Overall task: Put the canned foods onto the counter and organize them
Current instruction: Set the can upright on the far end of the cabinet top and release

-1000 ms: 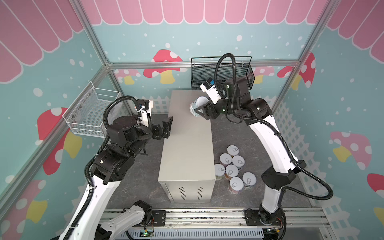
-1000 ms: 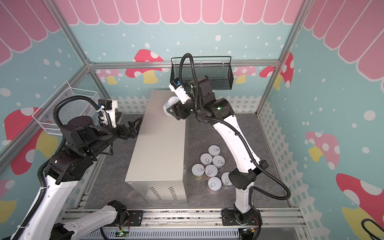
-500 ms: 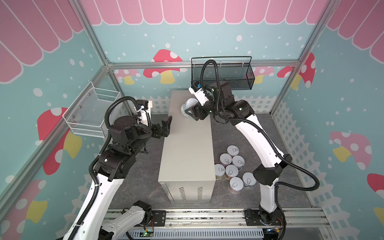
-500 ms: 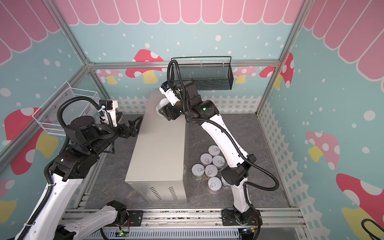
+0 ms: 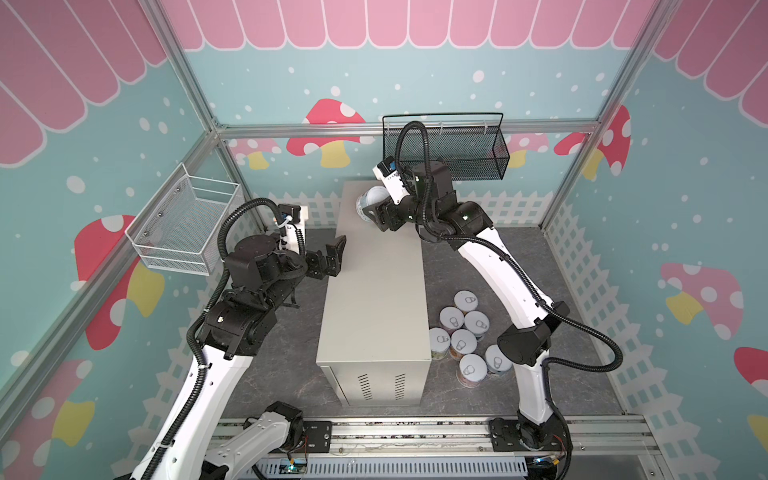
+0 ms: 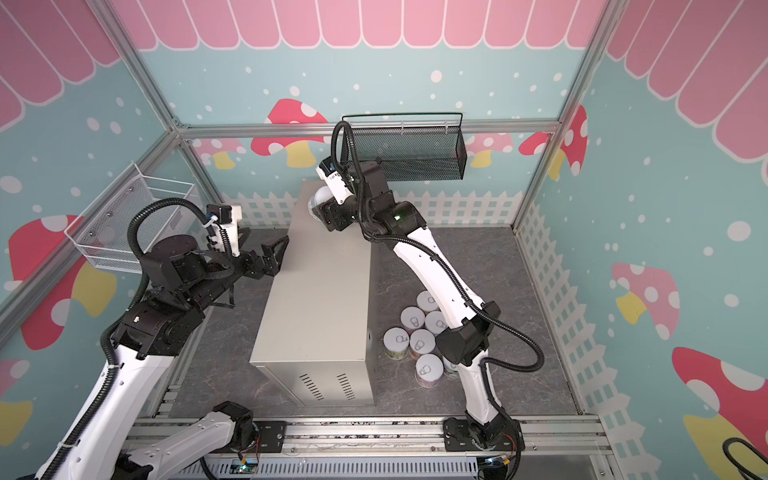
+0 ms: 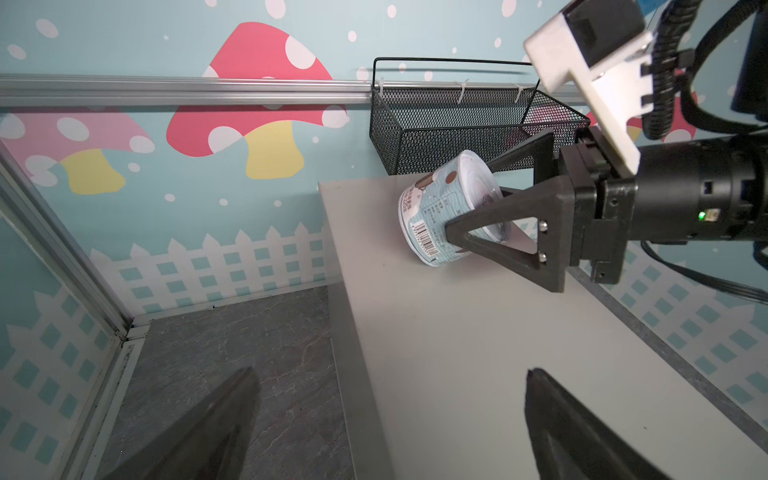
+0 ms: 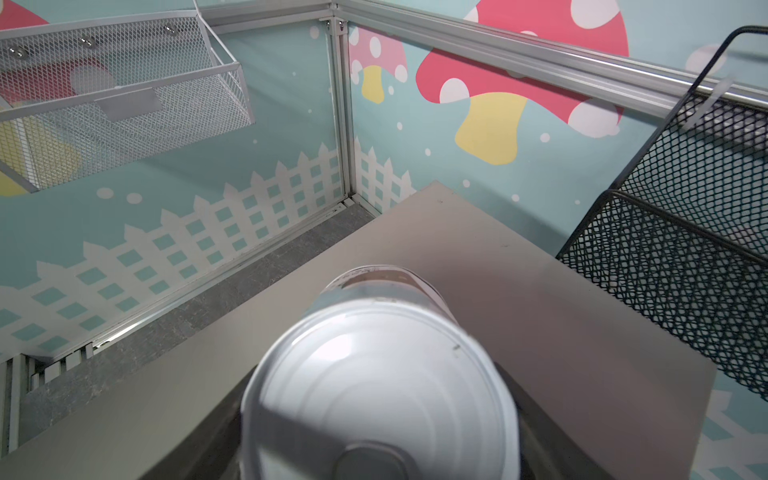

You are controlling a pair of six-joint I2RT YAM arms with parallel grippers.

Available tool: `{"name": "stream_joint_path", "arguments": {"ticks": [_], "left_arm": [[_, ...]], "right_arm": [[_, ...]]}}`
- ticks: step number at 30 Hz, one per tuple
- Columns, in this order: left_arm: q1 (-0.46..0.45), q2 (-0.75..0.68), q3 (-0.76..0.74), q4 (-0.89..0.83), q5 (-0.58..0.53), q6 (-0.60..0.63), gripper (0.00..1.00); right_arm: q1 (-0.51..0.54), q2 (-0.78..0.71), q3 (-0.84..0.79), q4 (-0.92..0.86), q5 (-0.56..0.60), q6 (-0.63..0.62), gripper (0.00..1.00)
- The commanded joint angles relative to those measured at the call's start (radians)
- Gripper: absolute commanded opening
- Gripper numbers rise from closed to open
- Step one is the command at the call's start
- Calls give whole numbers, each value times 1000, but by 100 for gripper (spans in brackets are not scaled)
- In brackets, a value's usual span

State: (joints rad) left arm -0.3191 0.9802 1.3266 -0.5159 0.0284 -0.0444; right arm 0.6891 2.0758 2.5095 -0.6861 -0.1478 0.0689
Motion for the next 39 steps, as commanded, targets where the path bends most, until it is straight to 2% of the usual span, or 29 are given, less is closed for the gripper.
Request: {"name": "stream_joint_path", "arguments": {"ticks": [1,12,15,20,30,39], "left_arm": [[15,-25,-32,57,45,24,99],[104,-15,-94,142,161,-2,99],[140,-7,-100,162,226,-25,99],[165,-10,-100,171,300,-36,99],[164,-18,-109,175,317,-35,99],[166,-16,-112,183,315,-44,99]], "right_arm": [[6,46,9,-9,30,-1,78],[1,67,8,46,74,-38,81],[1,75,8,59,54,-44,80],[1,93,-5,92,36,-27,71],[1,144,-48,315,73,5,65],[0,225,-14,404,104,8,71]]}}
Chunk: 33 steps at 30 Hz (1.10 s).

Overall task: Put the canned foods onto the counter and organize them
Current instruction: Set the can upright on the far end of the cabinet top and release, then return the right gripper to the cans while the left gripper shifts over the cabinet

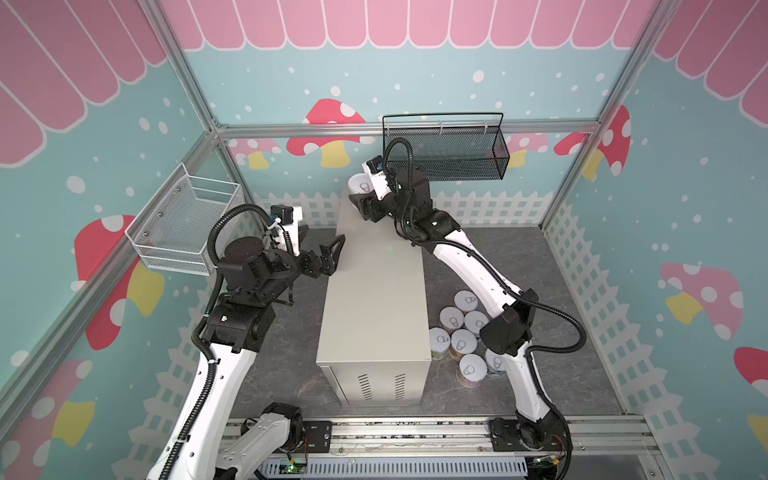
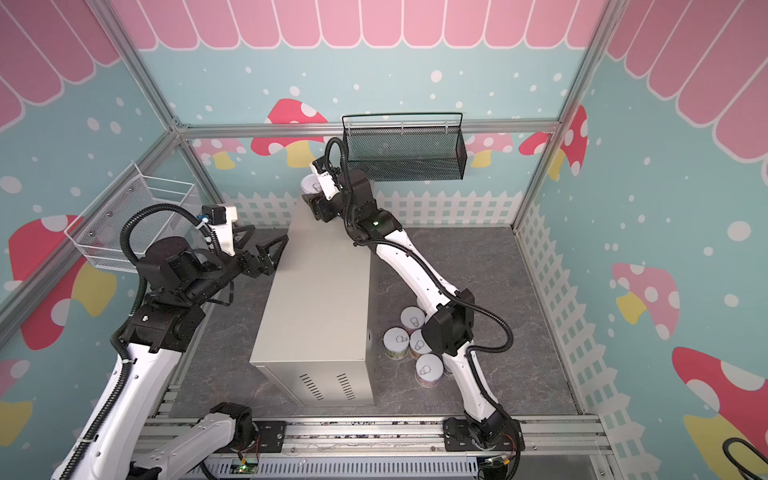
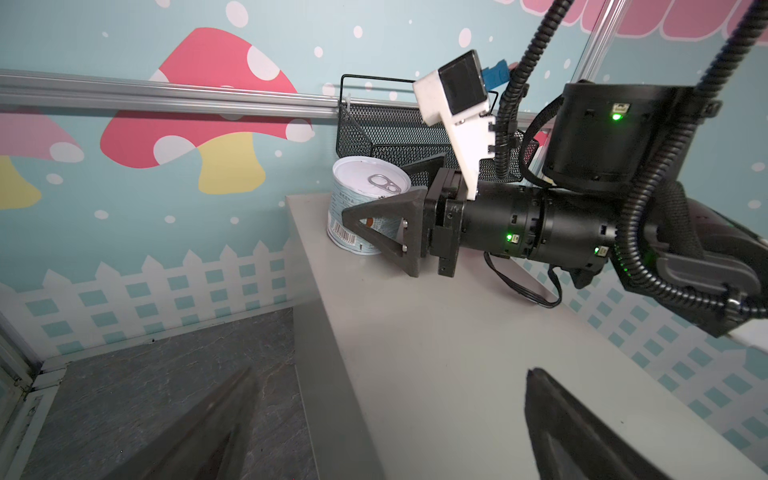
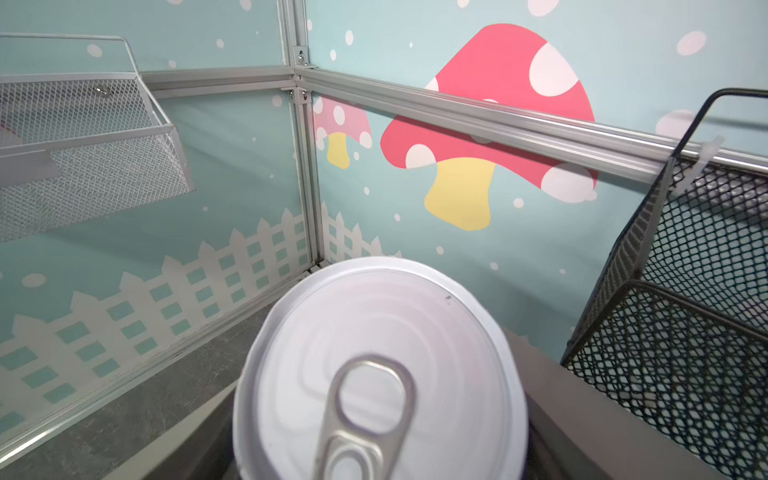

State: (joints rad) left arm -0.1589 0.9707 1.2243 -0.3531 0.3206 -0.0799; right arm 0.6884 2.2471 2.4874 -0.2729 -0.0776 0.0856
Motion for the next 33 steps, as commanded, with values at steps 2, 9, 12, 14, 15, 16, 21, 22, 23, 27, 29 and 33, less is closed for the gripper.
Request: {"name": "stream_joint_path", "arguments": {"ticks": [2,9,12,14,15,16,21,22,23,27,29,33], "left_arm": [[7,-8,-10,25,30,-14,99],[7,3,-10,34,51,-32,99],[7,15,5,15,69,-29,99],[5,18,20,-6,77,-25,99],[5,19,26,-14,82,-22,99],[5,18,32,-21,87,-20,99],[-11,20,53,-40,123,-22,99],[-19,23,56,-43,127,-22,99],[-26,27,61,-50,135,-18,99],[-69,48,91,-101,164,4,99],[-90,55,103,-117,186,10,99],[-109,64,120,-131,277,11,99]], "right_arm": [[0,61,10,1,28,-8,77],[0,-1,4,6,10,-18,97],[0,-84,-48,1,14,-29,99],[1,-157,-124,1,11,-32,99],[0,-195,-160,2,12,-32,99],[0,-238,-210,2,16,-29,99],[0,-472,-455,12,52,-33,99],[0,-520,-511,15,62,-33,99],[0,-573,-566,14,72,-35,99],[-4,-772,-799,7,182,-19,99],[-17,-870,-916,-18,245,13,99],[-63,-1021,-1094,-115,350,111,99]]}}
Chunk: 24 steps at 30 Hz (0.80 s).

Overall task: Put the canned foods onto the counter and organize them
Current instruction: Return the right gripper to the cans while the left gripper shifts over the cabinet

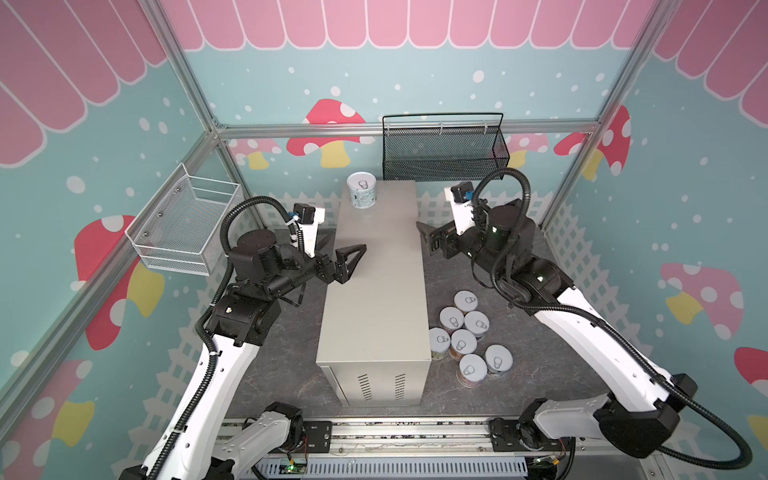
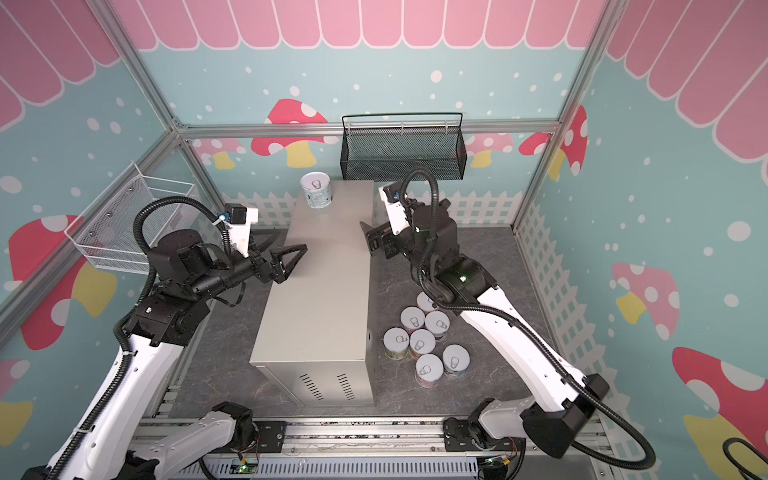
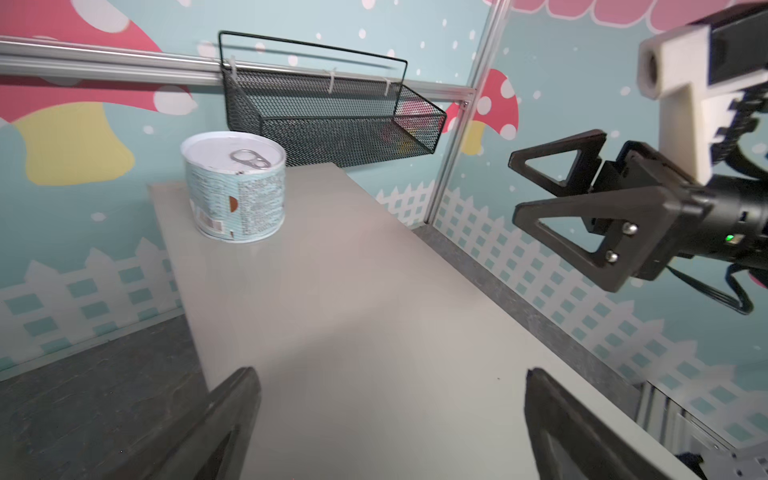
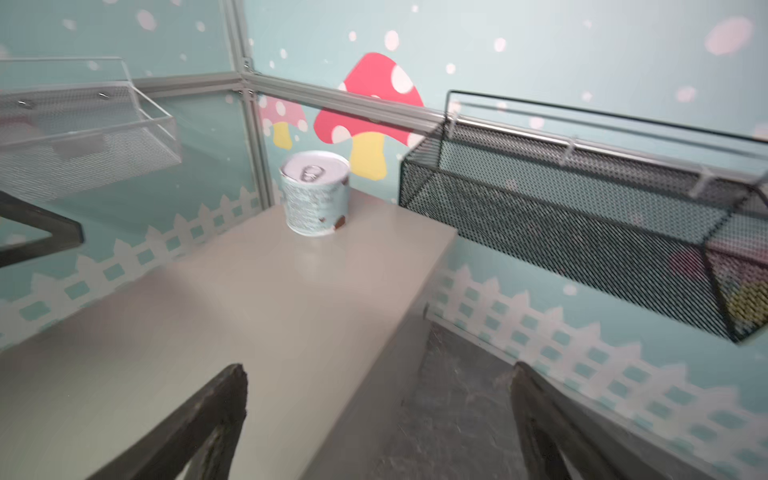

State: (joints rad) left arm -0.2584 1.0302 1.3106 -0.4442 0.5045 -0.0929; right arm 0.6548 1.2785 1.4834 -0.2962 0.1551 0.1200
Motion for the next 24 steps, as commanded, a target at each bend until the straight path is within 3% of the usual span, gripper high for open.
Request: {"name": "stream_joint_path", "arguments": {"ticks": [1,7,14,24], "left_arm": [[-13,6,41,-45,126,23,99],[-56,25,63,-62,234,4,99],[-146,87,137,-154,292,-7,99],[-425,205,330,-425,24,123,99]], "right_arm": [[-54,-88,-136,-122,125,110,99],[-236,-231,-343,-264,78,265,99],[-330,-170,-510,-344,13,372,99],[-352,-117,-688,-244,-28,410,99]]}}
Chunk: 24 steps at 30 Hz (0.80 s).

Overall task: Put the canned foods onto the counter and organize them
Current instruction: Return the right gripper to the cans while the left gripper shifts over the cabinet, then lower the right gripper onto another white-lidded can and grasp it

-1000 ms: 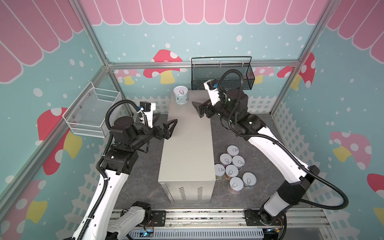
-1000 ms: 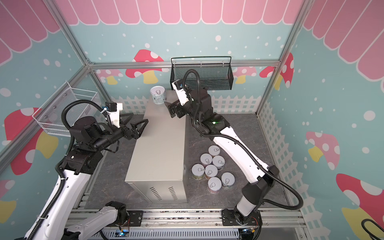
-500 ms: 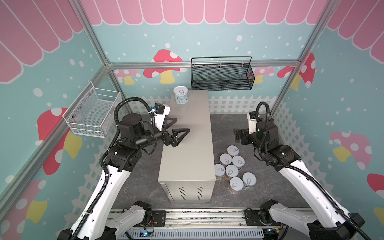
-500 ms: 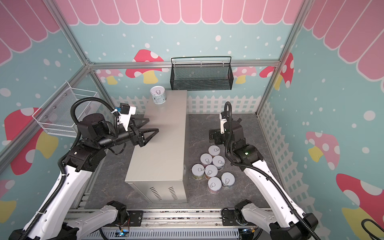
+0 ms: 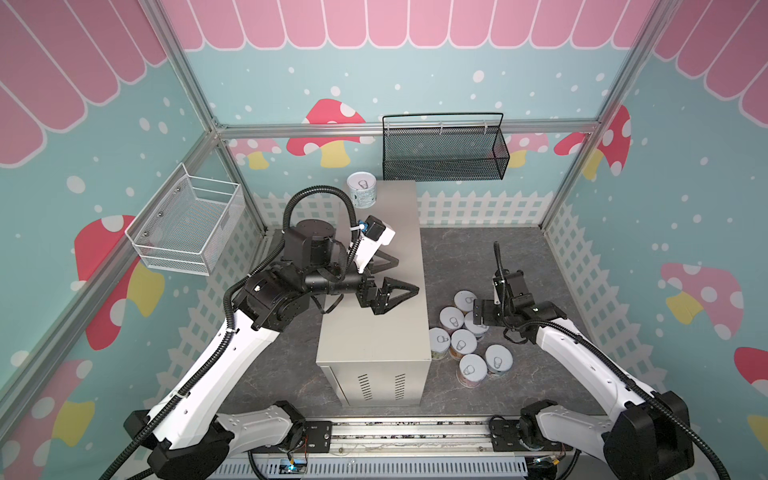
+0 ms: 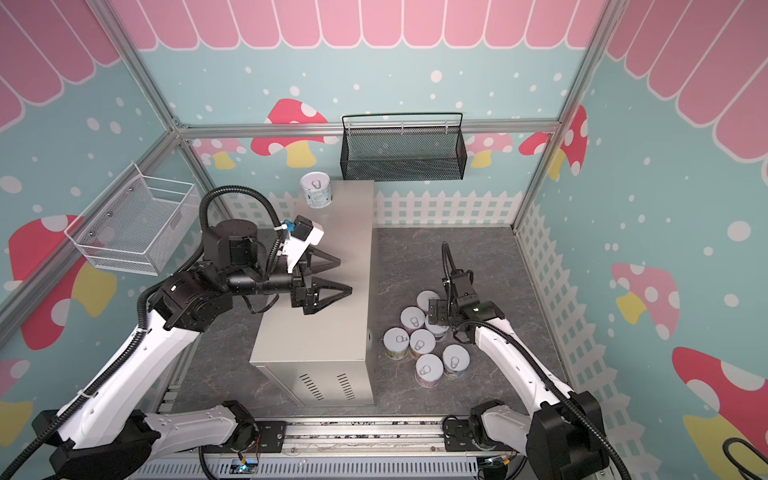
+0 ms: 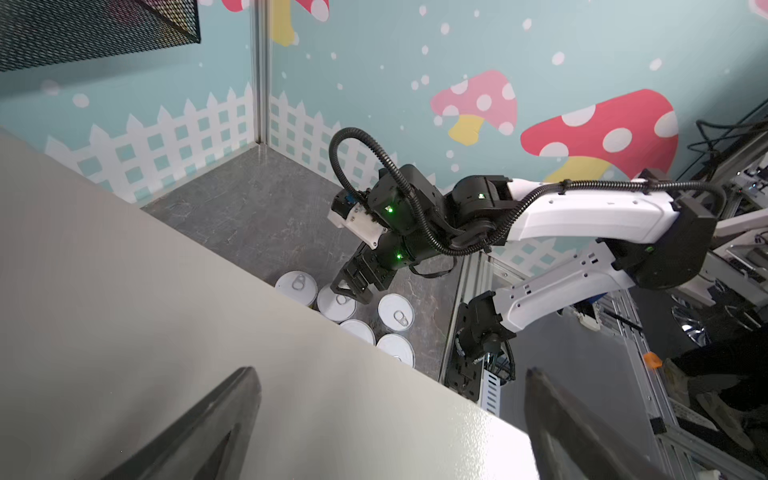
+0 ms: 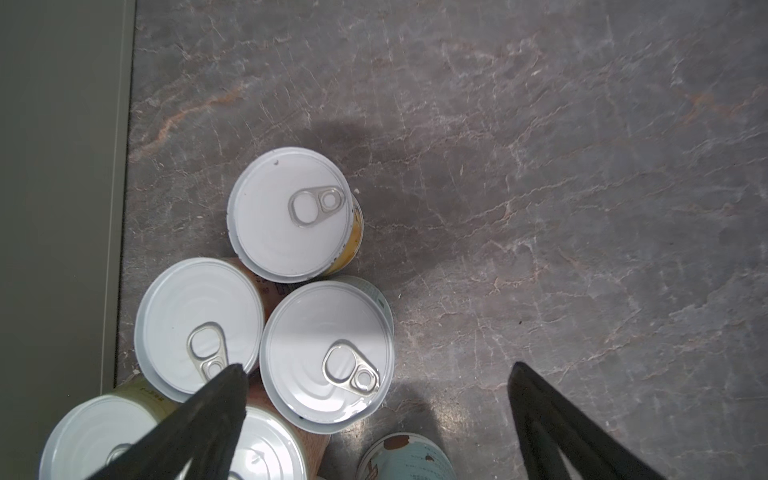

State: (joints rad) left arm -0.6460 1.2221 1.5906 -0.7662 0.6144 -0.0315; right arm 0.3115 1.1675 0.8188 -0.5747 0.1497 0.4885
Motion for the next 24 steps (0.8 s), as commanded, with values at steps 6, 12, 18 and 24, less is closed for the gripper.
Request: {"name": "stream_joint_path", "arguments": {"ticks": [6,12,18,24], "left_arm": [[-95,66,101,-129,-102,77,99],[-109,65,97,-128,-114,91,99],[-113,65,90,-127,-135,99,99],[-113,67,82,-128,-156,107,99]], "right_arm": [[-11,-13,-120,134,-117,33,99],[-10,14,-170,203,-163,16,98],[-10,55,-176,221,-127,15,98],[-11,77,-180,211,-68,32,97]]}}
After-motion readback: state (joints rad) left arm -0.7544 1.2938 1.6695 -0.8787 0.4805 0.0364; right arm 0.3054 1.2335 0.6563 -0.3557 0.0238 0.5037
